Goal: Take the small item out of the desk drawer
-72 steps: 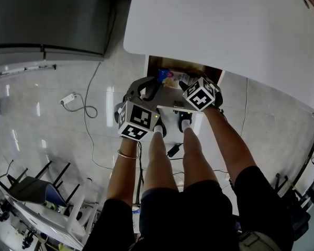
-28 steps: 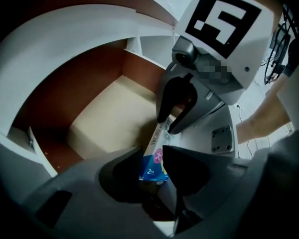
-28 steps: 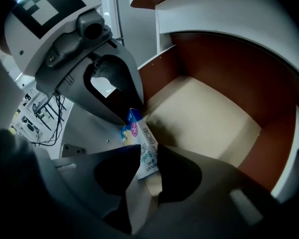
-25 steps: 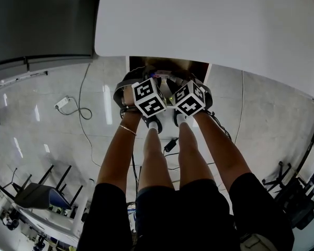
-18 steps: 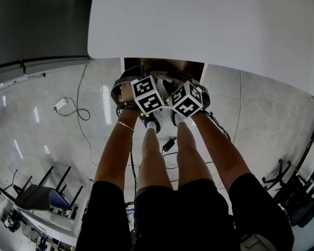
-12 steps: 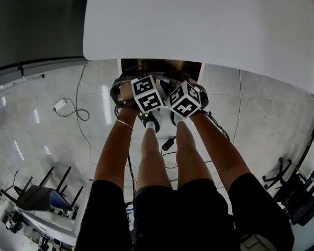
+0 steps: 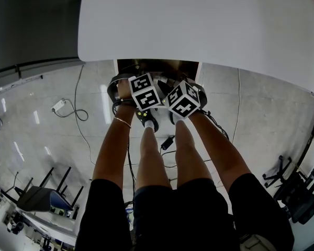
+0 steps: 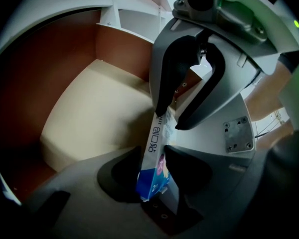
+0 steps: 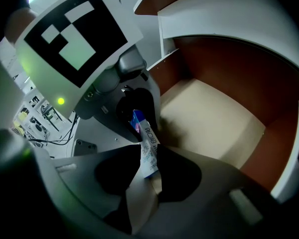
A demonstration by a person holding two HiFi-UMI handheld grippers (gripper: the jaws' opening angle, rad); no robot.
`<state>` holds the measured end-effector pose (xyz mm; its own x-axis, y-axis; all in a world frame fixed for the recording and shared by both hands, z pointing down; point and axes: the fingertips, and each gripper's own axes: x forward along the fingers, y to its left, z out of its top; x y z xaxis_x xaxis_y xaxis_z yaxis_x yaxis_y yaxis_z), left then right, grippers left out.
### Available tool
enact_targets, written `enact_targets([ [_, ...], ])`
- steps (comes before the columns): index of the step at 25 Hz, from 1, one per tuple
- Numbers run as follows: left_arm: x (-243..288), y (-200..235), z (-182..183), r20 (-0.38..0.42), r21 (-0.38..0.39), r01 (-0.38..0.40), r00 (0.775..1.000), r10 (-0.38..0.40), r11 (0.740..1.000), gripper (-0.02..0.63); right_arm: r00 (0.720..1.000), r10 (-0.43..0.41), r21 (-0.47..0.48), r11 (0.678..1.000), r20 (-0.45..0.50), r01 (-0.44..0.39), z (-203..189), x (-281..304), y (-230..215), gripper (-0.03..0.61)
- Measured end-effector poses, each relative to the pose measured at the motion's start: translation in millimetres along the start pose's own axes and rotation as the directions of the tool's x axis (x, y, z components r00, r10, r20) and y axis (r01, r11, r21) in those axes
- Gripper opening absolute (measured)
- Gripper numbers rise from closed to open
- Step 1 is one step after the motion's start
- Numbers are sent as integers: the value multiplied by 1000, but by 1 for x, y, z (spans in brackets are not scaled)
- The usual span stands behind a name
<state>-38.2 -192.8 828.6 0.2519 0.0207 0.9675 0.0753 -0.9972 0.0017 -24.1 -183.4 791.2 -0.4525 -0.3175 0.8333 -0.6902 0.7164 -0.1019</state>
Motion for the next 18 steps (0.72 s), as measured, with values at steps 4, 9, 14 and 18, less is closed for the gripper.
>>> enact_targets([
  [4, 0, -2, 0, 4, 22, 1, 1000, -1, 1000, 146, 1000, 1, -7, 1000, 6, -1, 1, -2, -5, 119],
  [9, 0, -2, 1, 9, 29, -12, 1000, 12, 1000, 143, 998, 34, -122, 992, -56, -40, 3, 9, -10, 146],
  [14, -2, -2, 3, 21, 27, -10, 1000, 9, 1000, 140, 988, 85, -175, 979, -131, -108, -3, 20, -8, 149],
  [18, -6, -6, 1, 38, 26, -7, 999, 6, 1000, 135, 979, 113, -234, 960, -172, -152, -6, 25, -1, 133],
])
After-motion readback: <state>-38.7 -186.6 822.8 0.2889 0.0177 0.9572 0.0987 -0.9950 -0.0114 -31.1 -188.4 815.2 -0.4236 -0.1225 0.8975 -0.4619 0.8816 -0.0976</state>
